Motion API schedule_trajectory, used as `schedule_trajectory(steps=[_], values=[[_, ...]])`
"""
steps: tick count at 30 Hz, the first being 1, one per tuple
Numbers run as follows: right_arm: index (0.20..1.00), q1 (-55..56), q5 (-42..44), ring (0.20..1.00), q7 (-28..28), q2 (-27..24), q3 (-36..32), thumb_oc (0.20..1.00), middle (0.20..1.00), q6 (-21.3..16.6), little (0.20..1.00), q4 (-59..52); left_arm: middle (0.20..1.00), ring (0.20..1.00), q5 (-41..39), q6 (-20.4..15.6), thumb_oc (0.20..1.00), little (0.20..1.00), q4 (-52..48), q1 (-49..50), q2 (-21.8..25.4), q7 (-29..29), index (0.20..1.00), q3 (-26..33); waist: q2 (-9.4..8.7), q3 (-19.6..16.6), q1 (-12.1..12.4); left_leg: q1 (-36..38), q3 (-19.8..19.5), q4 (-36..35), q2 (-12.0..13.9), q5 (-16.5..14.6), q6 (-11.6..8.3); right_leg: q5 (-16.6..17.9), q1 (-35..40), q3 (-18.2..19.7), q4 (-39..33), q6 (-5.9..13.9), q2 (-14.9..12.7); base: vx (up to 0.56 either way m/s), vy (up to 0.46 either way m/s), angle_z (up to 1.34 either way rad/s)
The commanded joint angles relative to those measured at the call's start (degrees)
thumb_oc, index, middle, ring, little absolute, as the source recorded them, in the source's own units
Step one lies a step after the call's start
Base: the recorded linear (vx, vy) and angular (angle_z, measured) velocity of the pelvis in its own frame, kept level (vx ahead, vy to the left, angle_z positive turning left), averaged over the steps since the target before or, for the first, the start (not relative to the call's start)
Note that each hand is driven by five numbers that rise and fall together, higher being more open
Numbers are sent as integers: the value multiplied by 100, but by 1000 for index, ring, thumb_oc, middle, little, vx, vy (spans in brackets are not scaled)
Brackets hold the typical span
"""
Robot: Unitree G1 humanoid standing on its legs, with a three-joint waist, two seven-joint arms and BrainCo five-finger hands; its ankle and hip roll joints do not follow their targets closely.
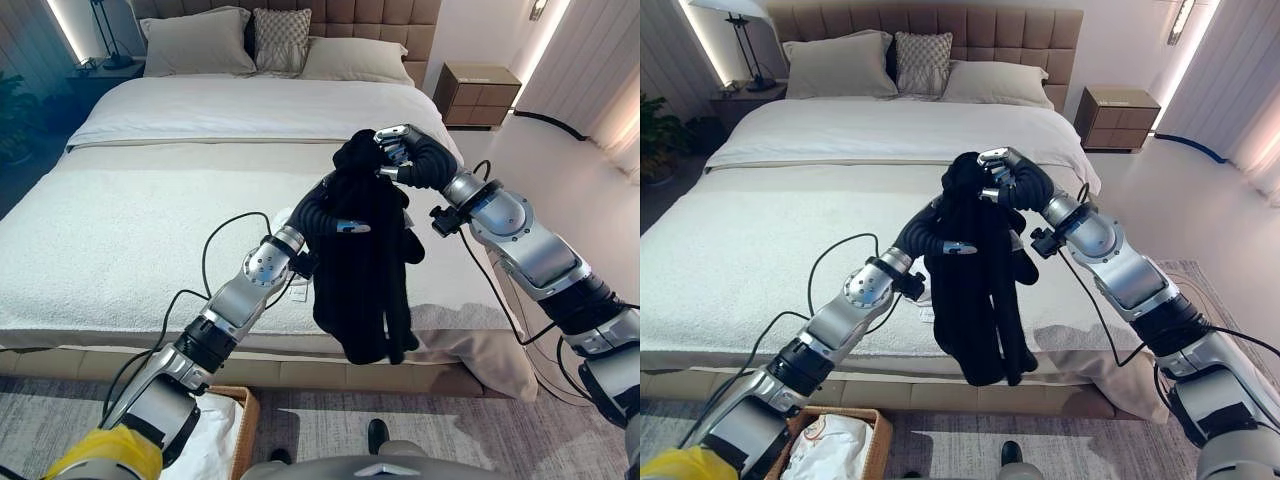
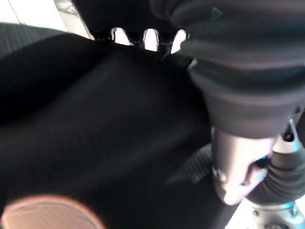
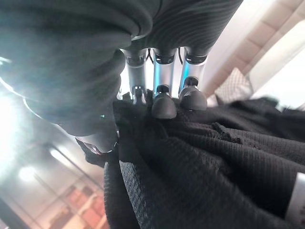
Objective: Pick up clothes into the bucket
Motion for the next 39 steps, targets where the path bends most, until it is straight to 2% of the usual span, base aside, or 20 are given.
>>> schedule_trajectory(steps=[1, 2, 3, 4, 8, 12, 21, 22, 24, 25, 31, 35, 37, 39], values=[[200, -639, 344, 200, -90, -67, -48, 200, 200, -505, 200, -462, 912, 912, -704, -161, 912, 912, 303, -510, -270, -130, 912, -444, -162, -357, -9, -238, -166, 502, -30, -518, -89, -631, 157, -358, 400, 248, -122, -3, 1, 3], [200, -623, 350, 200, -102, -48, -49, 200, 200, -515, 200, -467, 520, 520, -982, -129, 520, 520, 287, -493, -297, -223, 520, -523, -155, -357, -16, -236, -164, 504, -30, -517, -86, -628, 162, -356, 396, 249, -121, 0, 0, 0], [200, -621, 348, 200, -124, -35, -49, 200, 200, -521, 200, -451, 391, 391, -1225, -101, 391, 391, 291, -467, -311, -285, 391, -598, -146, -359, -28, -228, -167, 502, -29, -514, -86, -623, 168, -356, 394, 248, -119, 0, 0, 0], [200, -600, 373, 200, -146, -16, -53, 200, 200, -518, 200, -438, 200, 200, -1378, -73, 200, 200, 304, -458, -308, -323, 200, -656, -138, -361, -39, -227, -170, 496, -30, -512, -87, -625, 176, -357, 386, 248, -117, 0, 0, 0], [200, -540, 367, 200, -216, 41, -84, 200, 200, -523, 200, -439, 200, 200, -2238, 85, 200, 200, 241, -436, -257, -549, 200, -912, -107, -364, -79, -234, -198, 472, -32, -484, -97, -607, 155, -358, 373, 250, -114, 0, 0, 0], [200, -515, 349, 200, -298, 112, -105, 200, 200, -522, 200, -375, 200, 200, -2695, 206, 200, 200, 205, -425, -212, -687, 200, -1085, -98, -360, -93, -257, -225, 447, -32, -452, -100, -595, 132, -372, 365, 245, -113, -10, -3, 4], [200, -333, 84, 200, -451, 288, -324, 200, 200, -519, 200, -250, 200, 200, -2627, 256, 200, 200, 234, -278, -215, -690, 200, -1019, -99, -338, -72, -255, -266, 460, -45, -463, -87, -618, 171, -413, 372, 228, -114, -2, -2, 3], [335, -300, 46, 335, -462, 298, -368, 335, 335, -518, 335, -244, 200, 200, -2594, 258, 200, 200, 251, -249, -240, -689, 200, -999, -101, -341, -70, -255, -266, 460, -45, -464, -86, -619, 172, -419, 373, 232, -117, 0, 0, 0], [467, -260, 2, 467, -484, 308, -410, 467, 467, -521, 467, -253, 200, 200, -2566, 260, 200, 200, 265, -224, -257, -681, 200, -979, -98, -343, -69, -256, -271, 461, -45, -465, -83, -621, 172, -422, 373, 231, -120, 0, 0, 0], [1000, -162, -121, 1000, -557, 351, -548, 1000, 1000, -525, 1000, -278, 200, 200, -2526, 265, 200, 200, 287, -143, -316, -651, 200, -911, -93, -341, -73, -273, -289, 470, -49, -470, -77, -633, 172, -417, 380, 228, -123, 0, 0, 0], [1000, 214, -309, 1000, -680, 449, -943, 1000, 1000, -511, 1000, -308, 200, 200, -2485, 272, 200, 200, 260, 106, -374, -588, 200, -686, -86, -318, -73, -287, -316, 478, -54, -473, -65, -648, 157, -434, 410, 222, -136, 0, 0, 0], [1000, 992, -984, 1000, -963, 607, -1693, 1000, 1000, -473, 1000, -416, 200, 200, -2481, 297, 200, 200, -15, 574, -360, -540, 200, -254, -86, -279, -59, -312, -336, 490, -60, -493, -42, -677, 138, -454, 446, 215, -144, 6, 1, 2], [1000, 1173, -1139, 1000, -1022, 689, -1843, 1000, 1000, -453, 1000, -429, 200, 200, -2504, 300, 200, 200, -89, 664, -369, -539, 200, -178, -85, -269, -55, -314, -346, 488, -63, -495, -36, -682, 140, -462, 444, 214, -144, 0, 0, 0], [1000, 1774, -1762, 1000, -1288, 1065, -2258, 1000, 1000, -382, 1000, -411, 200, 200, -2556, 287, 200, 200, -307, 1002, -404, -470, 200, 176, -66, -236, -52, -338, -358, 486, -73, -497, -20, -698, 126, -478, 446, 211, -145, 0, 0, 0]])
